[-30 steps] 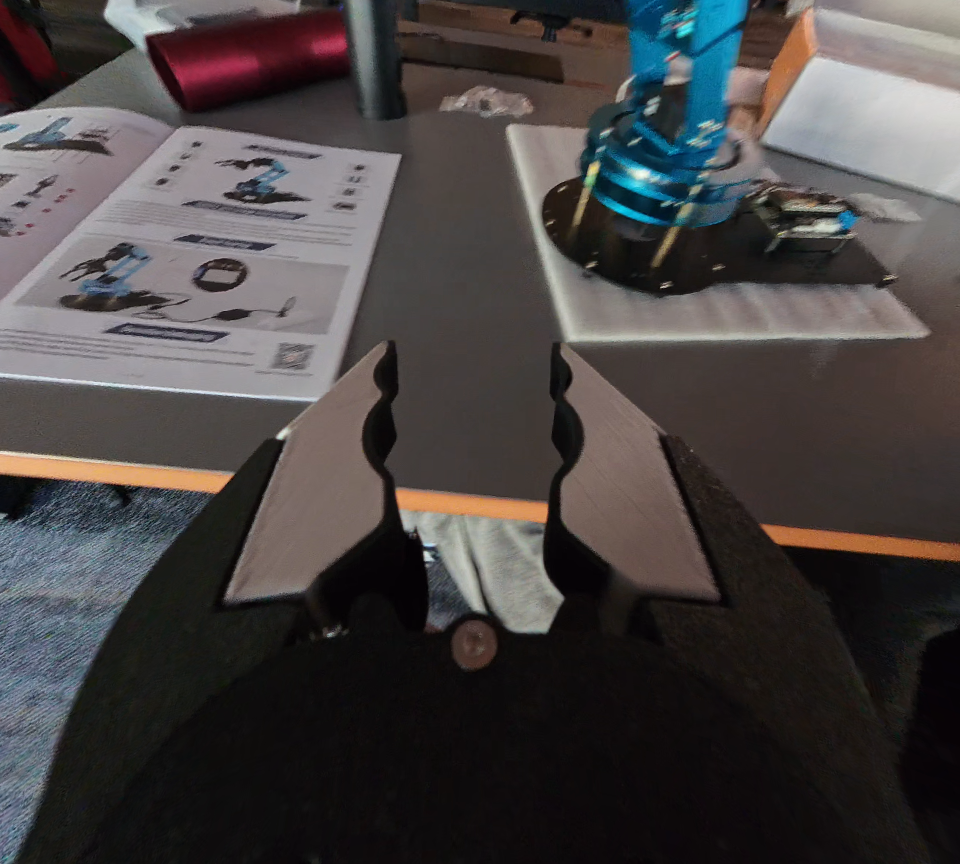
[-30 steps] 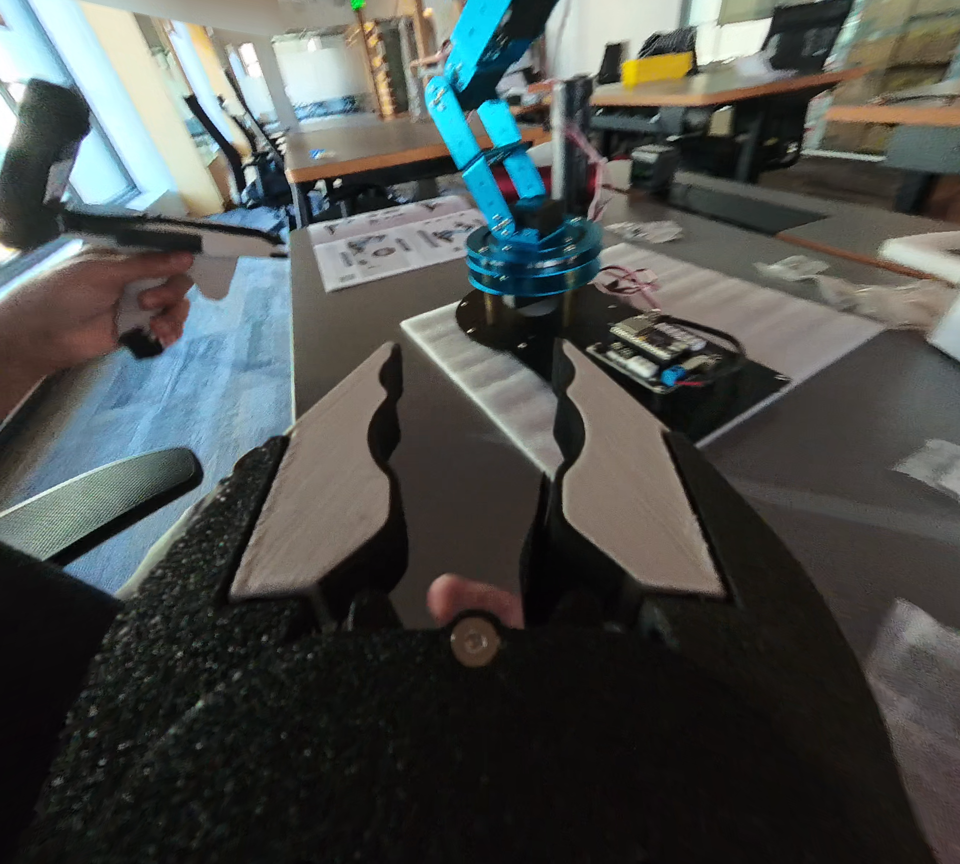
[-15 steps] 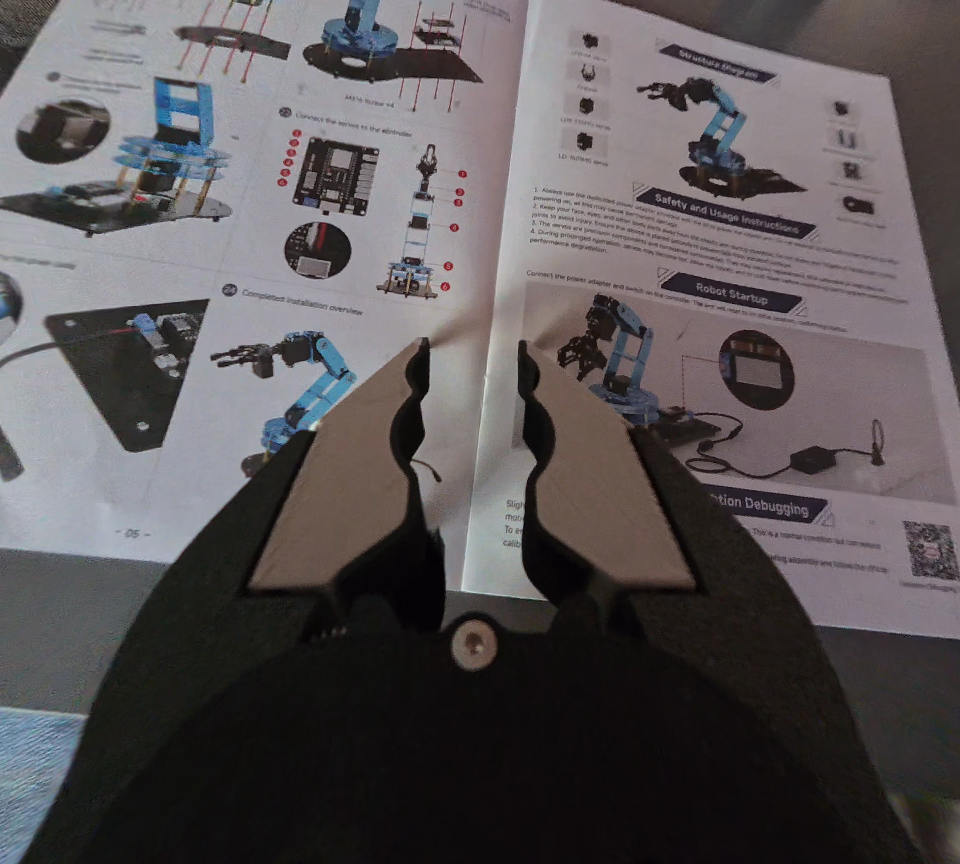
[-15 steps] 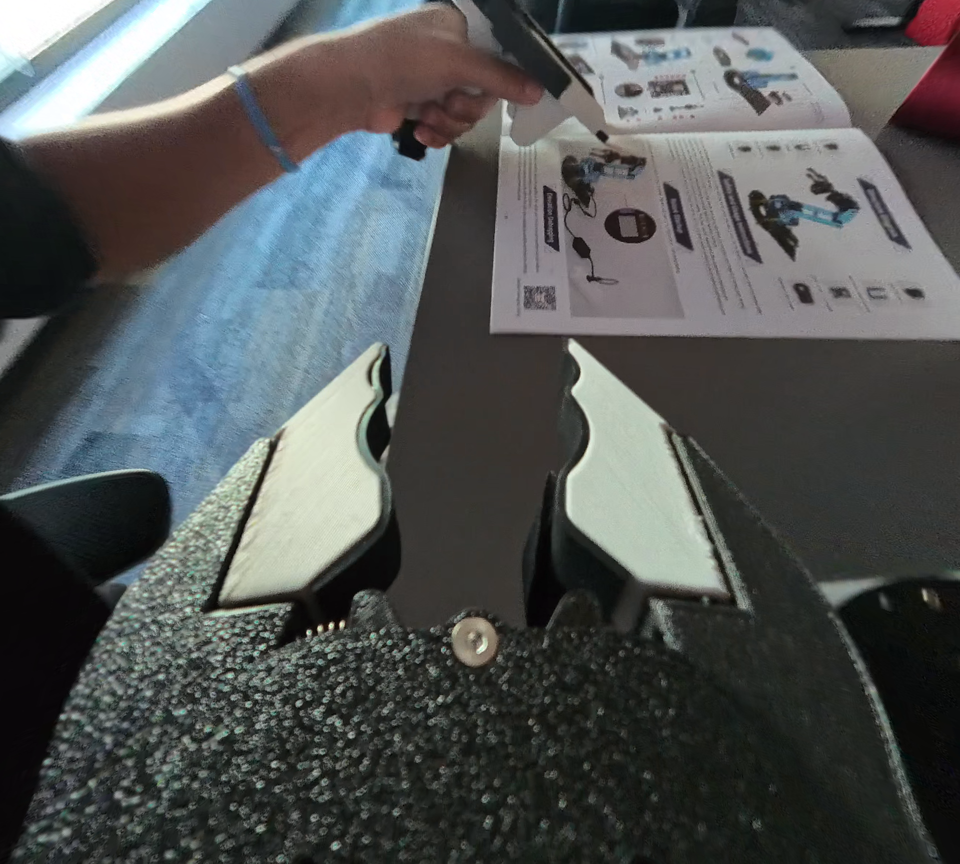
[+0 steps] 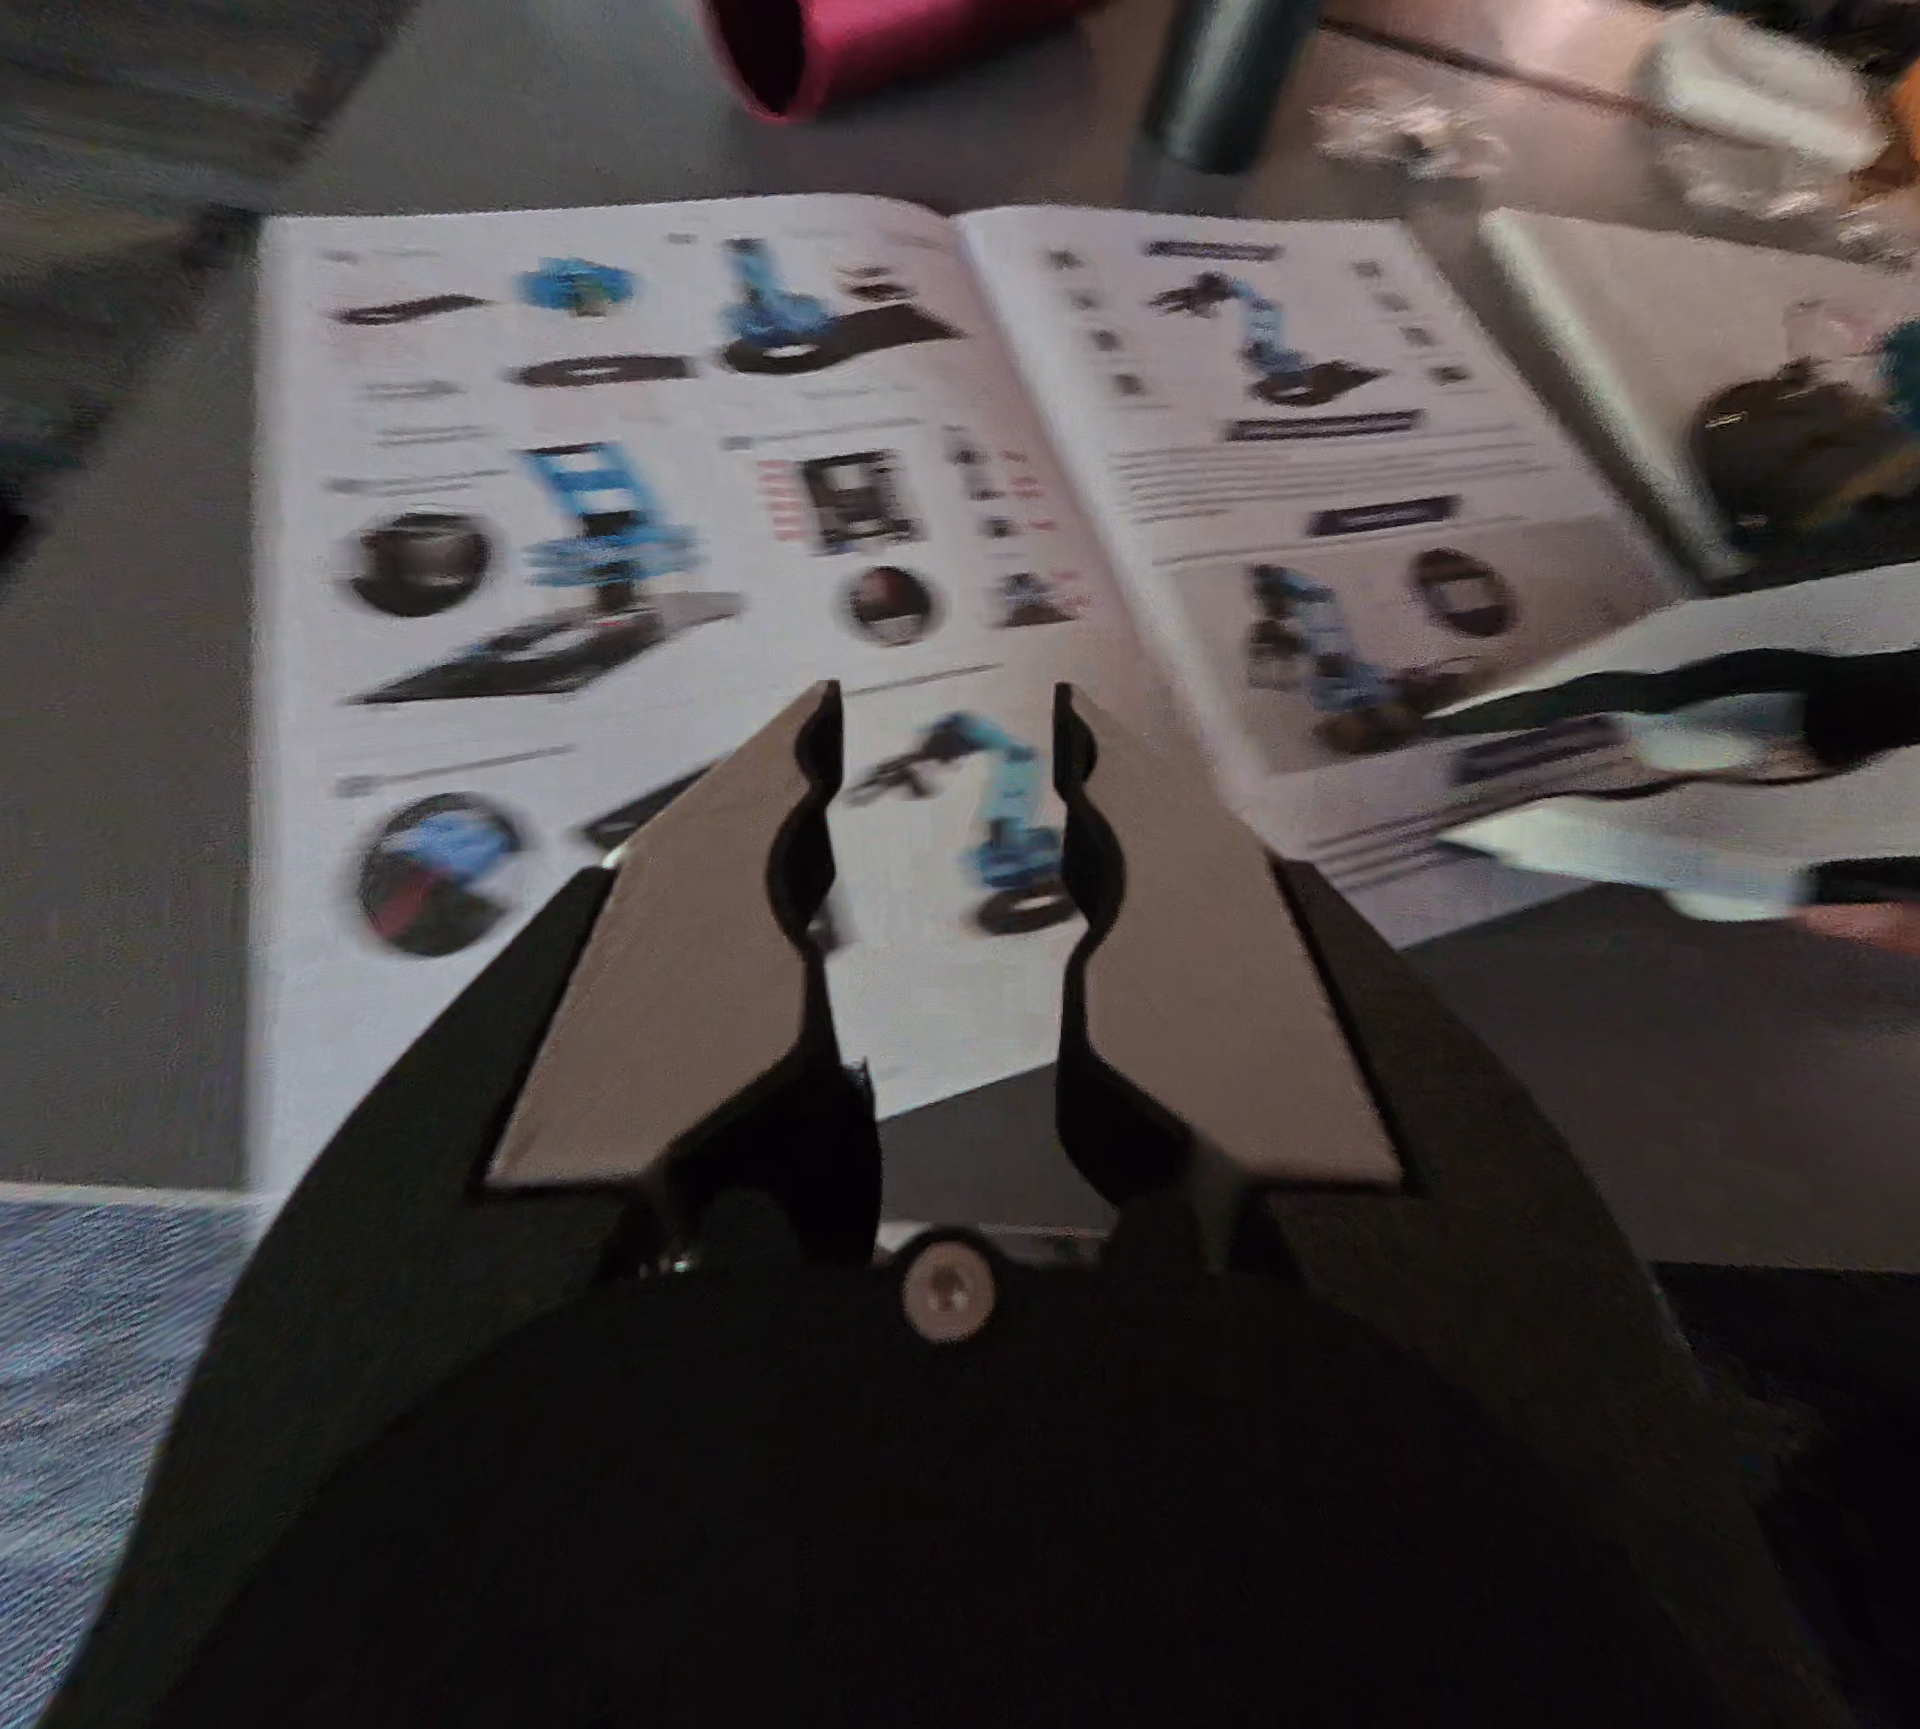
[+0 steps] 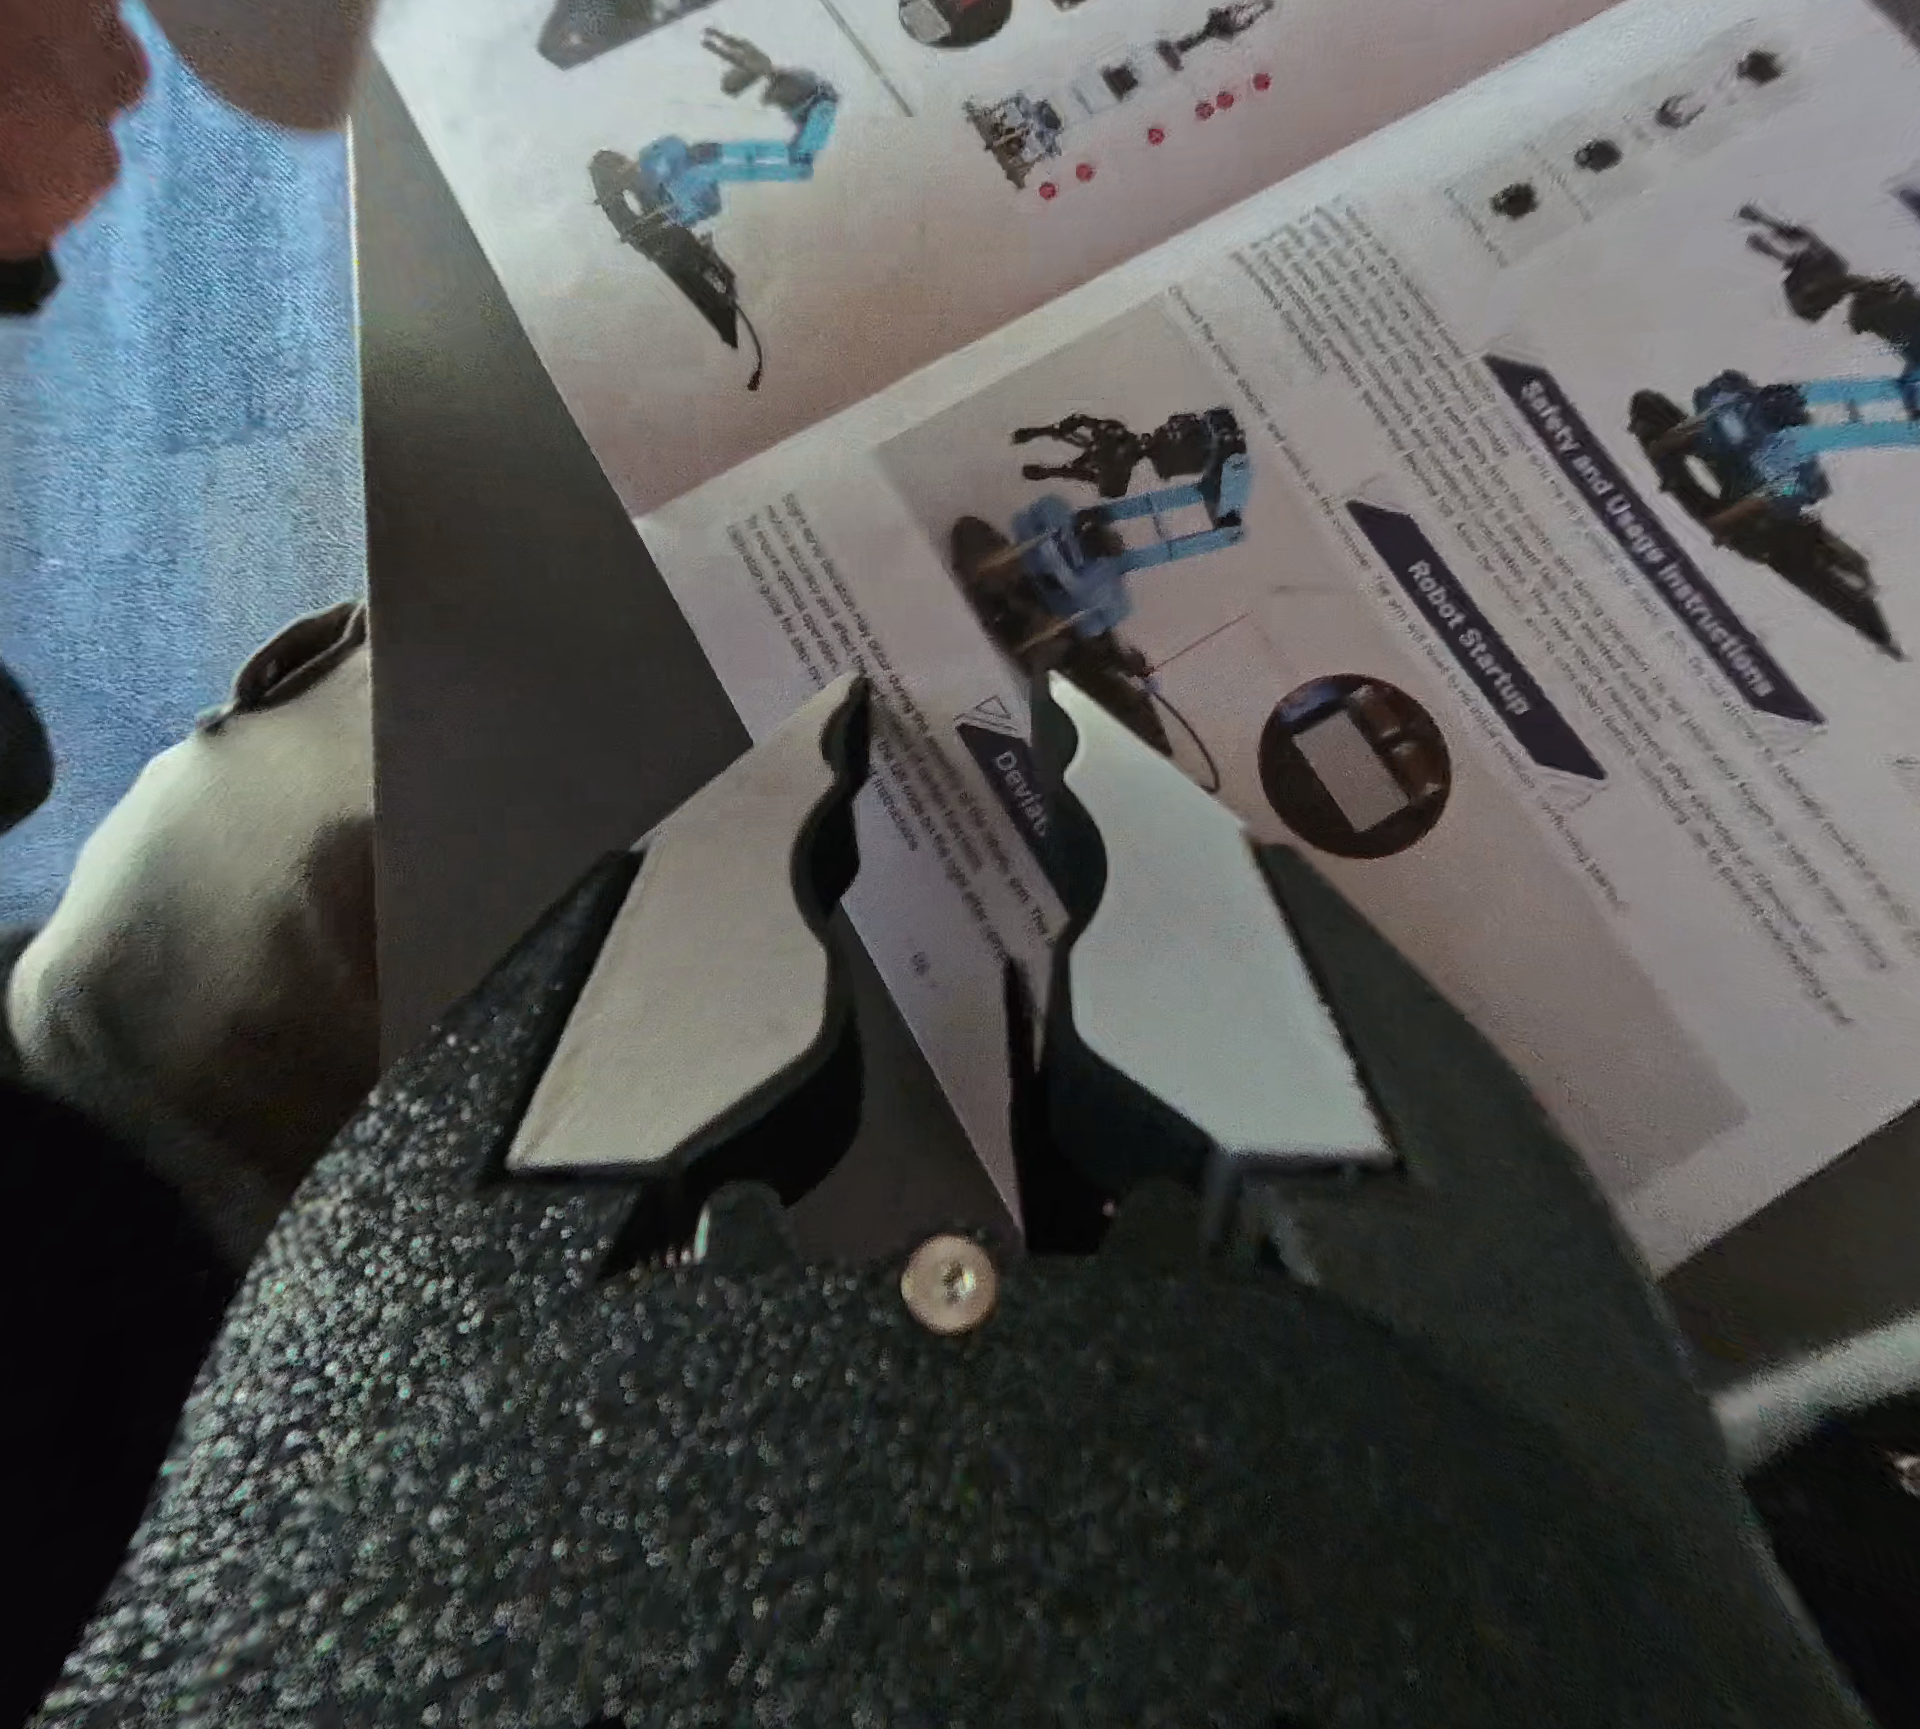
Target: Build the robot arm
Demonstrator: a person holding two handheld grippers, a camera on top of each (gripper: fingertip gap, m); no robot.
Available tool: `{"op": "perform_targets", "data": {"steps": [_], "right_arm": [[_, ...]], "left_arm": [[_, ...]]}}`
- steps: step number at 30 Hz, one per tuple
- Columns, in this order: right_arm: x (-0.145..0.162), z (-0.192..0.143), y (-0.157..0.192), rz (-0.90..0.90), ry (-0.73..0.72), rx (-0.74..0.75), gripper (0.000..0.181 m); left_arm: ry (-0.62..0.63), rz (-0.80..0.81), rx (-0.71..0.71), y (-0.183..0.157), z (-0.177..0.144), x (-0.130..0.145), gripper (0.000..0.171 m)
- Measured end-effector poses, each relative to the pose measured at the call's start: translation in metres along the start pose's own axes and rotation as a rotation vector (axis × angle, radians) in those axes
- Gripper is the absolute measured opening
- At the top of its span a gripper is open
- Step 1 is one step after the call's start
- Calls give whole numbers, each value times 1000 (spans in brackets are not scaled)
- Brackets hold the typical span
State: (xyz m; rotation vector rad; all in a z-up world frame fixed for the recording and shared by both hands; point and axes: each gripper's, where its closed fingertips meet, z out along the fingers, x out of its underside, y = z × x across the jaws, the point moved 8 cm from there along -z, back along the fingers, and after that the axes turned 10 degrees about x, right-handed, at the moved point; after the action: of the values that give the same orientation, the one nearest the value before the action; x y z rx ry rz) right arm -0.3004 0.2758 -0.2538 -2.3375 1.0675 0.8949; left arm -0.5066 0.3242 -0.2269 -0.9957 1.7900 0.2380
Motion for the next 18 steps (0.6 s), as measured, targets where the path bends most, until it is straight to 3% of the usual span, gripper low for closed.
{"op": "perform_targets", "data": {"steps": [3,7,11,14,18], "right_arm": [[1,0,0,13,-8,1,30],[-11,0,-1,38,97,51,24],[-82,12,21,2,-190,-68,42],[-102,58,15,-99,-71,13,73],[-104,98,13,-121,57,-103,70]], "left_arm": [[98,-8,-29,40,-5,7,51],[85,-66,49,56,0,1,59],[81,-88,46,75,1,-7,61],[107,-98,39,94,0,-9,64],[103,-117,116,104,2,-10,63]]}}
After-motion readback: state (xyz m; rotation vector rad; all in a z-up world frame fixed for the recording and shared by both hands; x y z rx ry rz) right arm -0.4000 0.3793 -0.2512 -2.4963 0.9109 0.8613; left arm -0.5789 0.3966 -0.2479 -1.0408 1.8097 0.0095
